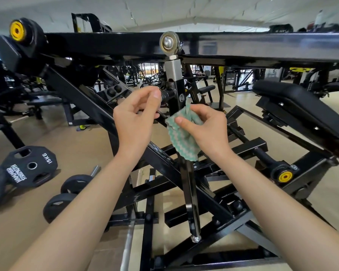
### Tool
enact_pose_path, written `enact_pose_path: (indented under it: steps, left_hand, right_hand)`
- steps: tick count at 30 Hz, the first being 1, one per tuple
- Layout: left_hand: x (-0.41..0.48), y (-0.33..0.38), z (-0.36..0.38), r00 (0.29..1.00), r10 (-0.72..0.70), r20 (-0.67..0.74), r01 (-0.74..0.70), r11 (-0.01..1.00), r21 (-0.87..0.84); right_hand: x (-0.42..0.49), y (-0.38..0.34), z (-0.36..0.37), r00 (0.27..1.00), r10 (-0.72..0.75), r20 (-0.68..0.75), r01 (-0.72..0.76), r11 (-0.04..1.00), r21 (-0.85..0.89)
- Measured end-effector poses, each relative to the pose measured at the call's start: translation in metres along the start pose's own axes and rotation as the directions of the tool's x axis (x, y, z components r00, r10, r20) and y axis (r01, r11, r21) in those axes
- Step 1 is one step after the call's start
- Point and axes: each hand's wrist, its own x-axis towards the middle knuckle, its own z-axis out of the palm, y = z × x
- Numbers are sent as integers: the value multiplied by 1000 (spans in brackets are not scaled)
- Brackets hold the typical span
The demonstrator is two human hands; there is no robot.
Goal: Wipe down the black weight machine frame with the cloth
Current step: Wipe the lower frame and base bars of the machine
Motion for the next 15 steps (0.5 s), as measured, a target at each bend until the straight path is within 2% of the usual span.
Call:
enact_pose_path:
  steps: [3,5,9,12,15]
  left_hand:
    - [-23,-8,4,996,-58,-72,53,997,-60]
    - [-47,-19,8,992,-87,-89,85,996,-32]
    - [-77,-30,22,982,-160,100,151,984,91]
    - [-72,-35,23,990,-117,77,103,980,170]
    - [-65,-39,23,996,-75,47,62,969,241]
  right_hand:
    - [4,-4,0,1000,3,-4,-3,1000,-7]
    - [9,-8,1,1000,-1,-13,1,1000,-10]
    - [16,-12,1,1000,-11,2,11,1000,-13]
    - [8,-2,-10,995,-73,64,77,995,-59]
    - [-7,15,-20,992,-59,112,70,993,-98]
